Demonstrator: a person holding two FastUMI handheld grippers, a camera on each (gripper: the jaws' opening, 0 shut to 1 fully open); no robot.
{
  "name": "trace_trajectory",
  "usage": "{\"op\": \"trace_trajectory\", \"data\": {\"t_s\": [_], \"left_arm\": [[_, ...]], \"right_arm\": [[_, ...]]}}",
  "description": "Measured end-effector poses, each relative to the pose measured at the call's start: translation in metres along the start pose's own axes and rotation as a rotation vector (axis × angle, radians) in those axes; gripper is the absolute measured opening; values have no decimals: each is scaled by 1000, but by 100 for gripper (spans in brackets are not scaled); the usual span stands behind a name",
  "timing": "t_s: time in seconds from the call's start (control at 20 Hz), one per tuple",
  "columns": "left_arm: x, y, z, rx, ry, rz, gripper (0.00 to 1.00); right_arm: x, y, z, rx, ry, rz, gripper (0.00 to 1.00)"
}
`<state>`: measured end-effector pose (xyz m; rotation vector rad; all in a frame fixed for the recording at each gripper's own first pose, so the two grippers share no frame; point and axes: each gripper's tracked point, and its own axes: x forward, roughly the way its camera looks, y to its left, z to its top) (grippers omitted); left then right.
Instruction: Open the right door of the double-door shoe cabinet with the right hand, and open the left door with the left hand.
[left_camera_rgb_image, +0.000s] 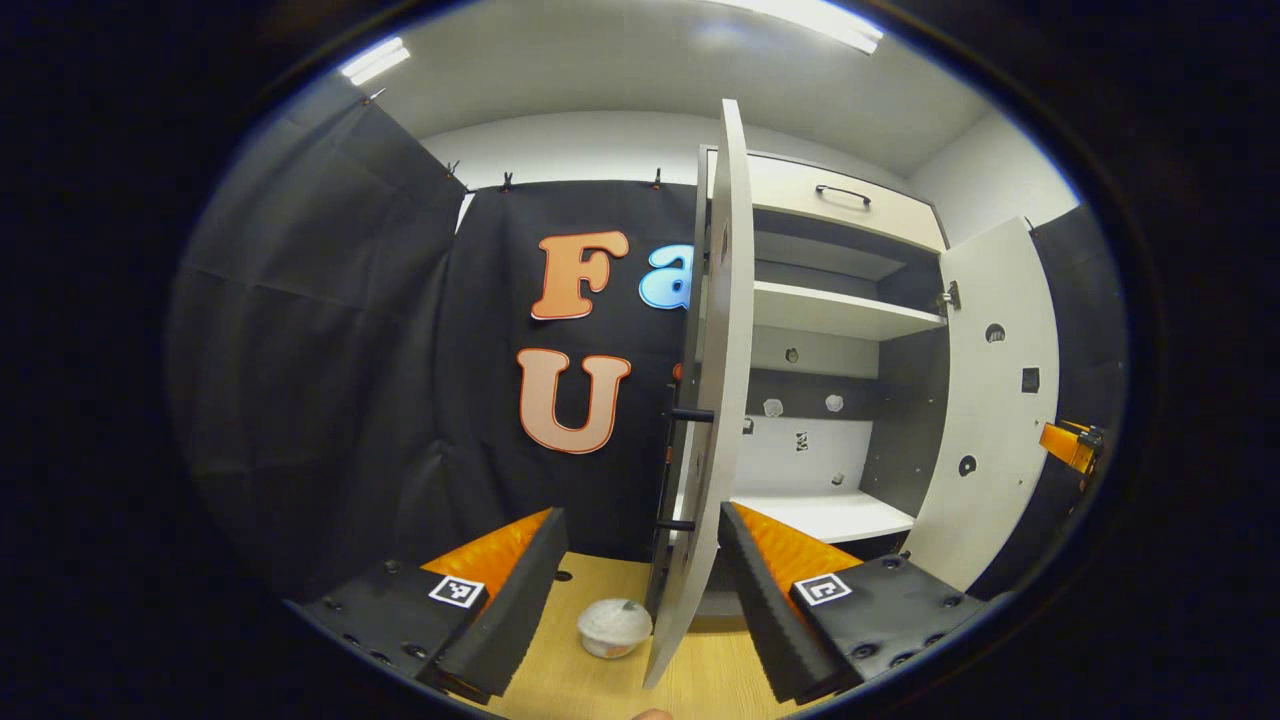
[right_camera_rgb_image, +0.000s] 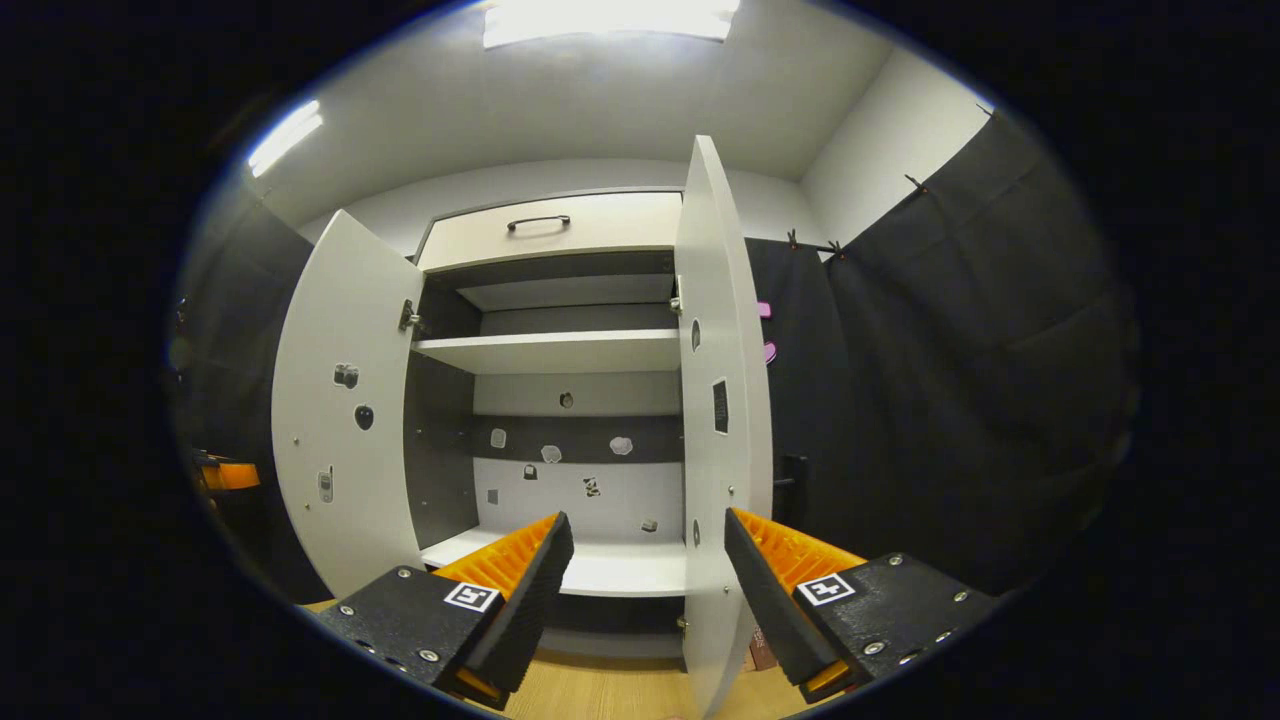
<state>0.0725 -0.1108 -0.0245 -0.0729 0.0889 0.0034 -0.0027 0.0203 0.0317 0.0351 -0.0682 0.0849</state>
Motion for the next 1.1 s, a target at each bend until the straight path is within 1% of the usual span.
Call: {"op": "trace_trajectory", "data": {"t_s": [0.1, 0.15, 0.4, 0.6, 0.7, 0.8, 0.95, 1.1], "left_arm": [[-4, 0, 6, 18, -16, 27, 96], [-5, 0, 10, 29, -26, 36, 96], [-6, -14, 19, 38, -56, 21, 96], [-2, -18, 16, 27, -53, 15, 96], [0, -15, 15, 33, -53, 27, 95], [1, -11, 14, 41, -51, 38, 96], [1, -6, 13, 34, -56, 47, 95], [3, -3, 14, 34, -64, 47, 95]], "right_arm": [[-4, -4, 2, 0, 13, 17, 92], [-6, -7, 3, -2, 18, 21, 92], [-12, -19, 7, -32, 15, 4, 93], [-13, -12, 2, -38, 25, 28, 93], [-13, -5, 0, -39, 33, 45, 92], [-14, 2, -1, -47, 43, 66, 92], [-16, 5, 2, -67, 31, 70, 93], [-14, 8, 1, -61, 37, 74, 93]]}}
